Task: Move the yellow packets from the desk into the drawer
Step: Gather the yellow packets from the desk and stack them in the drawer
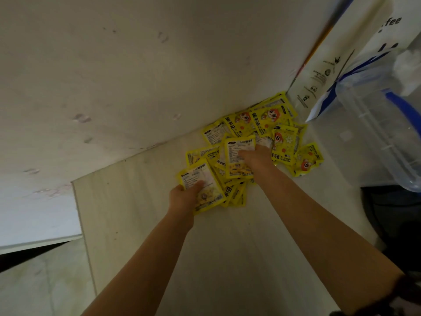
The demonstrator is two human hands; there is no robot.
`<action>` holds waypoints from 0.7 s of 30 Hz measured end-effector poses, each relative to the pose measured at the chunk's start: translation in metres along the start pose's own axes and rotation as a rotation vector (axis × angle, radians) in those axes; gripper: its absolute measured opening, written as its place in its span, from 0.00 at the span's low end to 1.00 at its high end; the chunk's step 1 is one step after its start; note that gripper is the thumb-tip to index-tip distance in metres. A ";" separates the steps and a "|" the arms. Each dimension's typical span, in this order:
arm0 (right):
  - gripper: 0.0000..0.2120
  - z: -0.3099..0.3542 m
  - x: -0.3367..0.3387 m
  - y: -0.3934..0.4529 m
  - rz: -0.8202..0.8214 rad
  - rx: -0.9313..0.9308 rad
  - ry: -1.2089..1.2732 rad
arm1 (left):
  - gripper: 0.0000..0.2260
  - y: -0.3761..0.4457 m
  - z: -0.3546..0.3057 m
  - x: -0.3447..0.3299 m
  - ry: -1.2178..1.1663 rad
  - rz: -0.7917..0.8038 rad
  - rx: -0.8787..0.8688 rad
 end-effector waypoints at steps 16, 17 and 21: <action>0.17 -0.008 0.023 -0.006 -0.011 -0.028 0.080 | 0.09 0.006 -0.019 0.031 -0.093 -0.119 -0.097; 0.18 -0.011 0.027 -0.004 -0.014 -0.026 0.081 | 0.09 0.007 -0.020 0.034 -0.094 -0.120 -0.102; 0.21 -0.014 0.045 -0.006 -0.042 -0.002 0.056 | 0.13 0.005 -0.021 0.045 -0.101 -0.116 -0.112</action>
Point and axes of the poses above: each hand's wrist, its own y-axis towards the middle knuckle, its own x-axis out of the back of the hand, z = x × y, the point moved 8 cm from there along y, towards the middle knuckle, and after that the axes turned 13 degrees about -z, right-handed, at the moved point
